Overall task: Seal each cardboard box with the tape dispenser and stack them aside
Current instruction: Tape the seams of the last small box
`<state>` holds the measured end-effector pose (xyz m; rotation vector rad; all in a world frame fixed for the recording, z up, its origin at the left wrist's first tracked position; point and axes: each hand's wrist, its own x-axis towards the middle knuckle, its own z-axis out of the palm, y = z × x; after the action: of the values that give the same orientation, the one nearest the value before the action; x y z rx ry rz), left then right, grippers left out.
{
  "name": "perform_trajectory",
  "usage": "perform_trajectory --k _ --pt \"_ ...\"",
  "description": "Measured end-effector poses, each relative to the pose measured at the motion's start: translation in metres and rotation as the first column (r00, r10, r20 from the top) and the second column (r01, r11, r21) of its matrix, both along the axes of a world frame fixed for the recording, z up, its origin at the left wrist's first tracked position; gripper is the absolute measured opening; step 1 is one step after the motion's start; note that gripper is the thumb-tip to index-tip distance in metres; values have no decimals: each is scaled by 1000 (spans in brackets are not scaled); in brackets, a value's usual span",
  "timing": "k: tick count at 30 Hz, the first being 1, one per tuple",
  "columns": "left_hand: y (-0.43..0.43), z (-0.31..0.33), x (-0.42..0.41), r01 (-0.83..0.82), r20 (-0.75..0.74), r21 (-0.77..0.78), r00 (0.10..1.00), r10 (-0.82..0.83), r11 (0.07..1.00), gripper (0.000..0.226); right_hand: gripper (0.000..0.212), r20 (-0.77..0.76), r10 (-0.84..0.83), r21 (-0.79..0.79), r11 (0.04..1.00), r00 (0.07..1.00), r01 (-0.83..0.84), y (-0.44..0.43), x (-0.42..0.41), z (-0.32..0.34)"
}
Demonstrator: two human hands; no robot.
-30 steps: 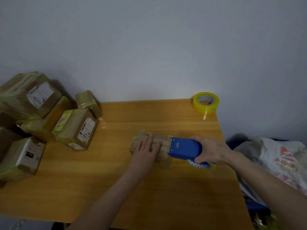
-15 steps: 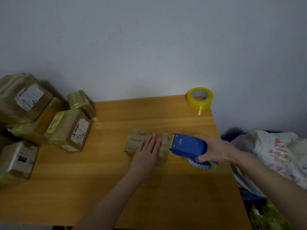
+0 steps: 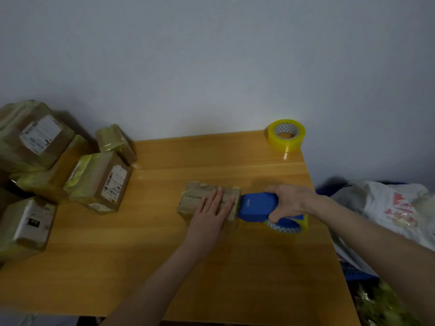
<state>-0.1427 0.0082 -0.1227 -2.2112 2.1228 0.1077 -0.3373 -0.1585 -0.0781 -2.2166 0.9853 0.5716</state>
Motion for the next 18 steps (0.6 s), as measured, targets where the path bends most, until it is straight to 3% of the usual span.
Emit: perform_trajectory --k 7,11,14,16,18 --pt "0 -2 4 28 14 42 1000 -28 999 82 47 -89 37 46 998 995 -33 -9 20 22" --pt "1 1 3 30 5 51 1000 -31 998 82 61 -166 41 37 999 985 -36 -8 33 34" --pt "4 1 2 32 6 66 999 -32 997 81 67 -217 10 -35 999 976 -18 -1 32 33" --pt "5 0 1 18 -27 52 999 -17 998 78 59 -254 -6 -134 991 967 -29 5 23 27" --pt "3 2 -1 -12 -101 26 995 15 1000 70 54 -247 -10 -125 992 969 -22 3 12 23"
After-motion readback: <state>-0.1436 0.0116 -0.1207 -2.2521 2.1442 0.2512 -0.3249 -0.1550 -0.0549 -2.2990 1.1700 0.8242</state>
